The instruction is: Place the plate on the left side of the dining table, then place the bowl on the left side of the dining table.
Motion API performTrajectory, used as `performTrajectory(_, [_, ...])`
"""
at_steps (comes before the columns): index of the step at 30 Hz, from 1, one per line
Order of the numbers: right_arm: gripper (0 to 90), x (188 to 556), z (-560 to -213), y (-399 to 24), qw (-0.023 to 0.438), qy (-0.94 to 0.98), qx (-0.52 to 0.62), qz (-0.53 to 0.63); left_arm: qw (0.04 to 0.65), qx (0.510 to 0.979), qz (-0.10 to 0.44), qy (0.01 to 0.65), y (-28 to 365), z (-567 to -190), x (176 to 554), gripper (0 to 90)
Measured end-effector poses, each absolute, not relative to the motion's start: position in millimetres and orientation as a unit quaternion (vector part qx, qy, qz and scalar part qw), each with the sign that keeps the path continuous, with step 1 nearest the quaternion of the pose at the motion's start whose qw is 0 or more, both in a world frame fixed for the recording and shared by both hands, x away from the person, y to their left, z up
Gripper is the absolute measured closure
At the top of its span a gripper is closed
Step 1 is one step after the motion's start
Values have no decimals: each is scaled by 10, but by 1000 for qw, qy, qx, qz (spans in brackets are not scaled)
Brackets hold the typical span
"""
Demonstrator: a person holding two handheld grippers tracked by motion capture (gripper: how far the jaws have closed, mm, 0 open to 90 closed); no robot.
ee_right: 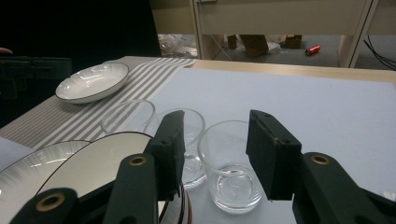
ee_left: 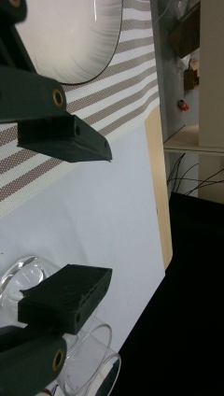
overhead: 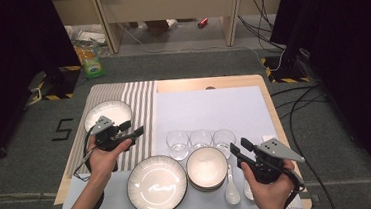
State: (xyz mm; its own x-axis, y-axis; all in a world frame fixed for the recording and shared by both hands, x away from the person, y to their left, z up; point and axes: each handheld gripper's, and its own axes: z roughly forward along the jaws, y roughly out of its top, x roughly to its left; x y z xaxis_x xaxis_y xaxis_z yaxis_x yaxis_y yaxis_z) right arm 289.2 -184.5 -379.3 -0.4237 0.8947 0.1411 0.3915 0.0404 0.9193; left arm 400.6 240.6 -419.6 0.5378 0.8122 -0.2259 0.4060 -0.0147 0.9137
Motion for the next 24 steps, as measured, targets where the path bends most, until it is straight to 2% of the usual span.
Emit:
performTrajectory(15, [567, 2921, -3786, -1876, 246, 675, 481, 502, 547, 696, 176, 430, 2297, -4176, 3969, 363])
performTrajectory(24, [567, 2919, -3776, -1887, 261, 675, 483, 493, 556, 705, 165, 407, 2221, -4140, 3870, 363])
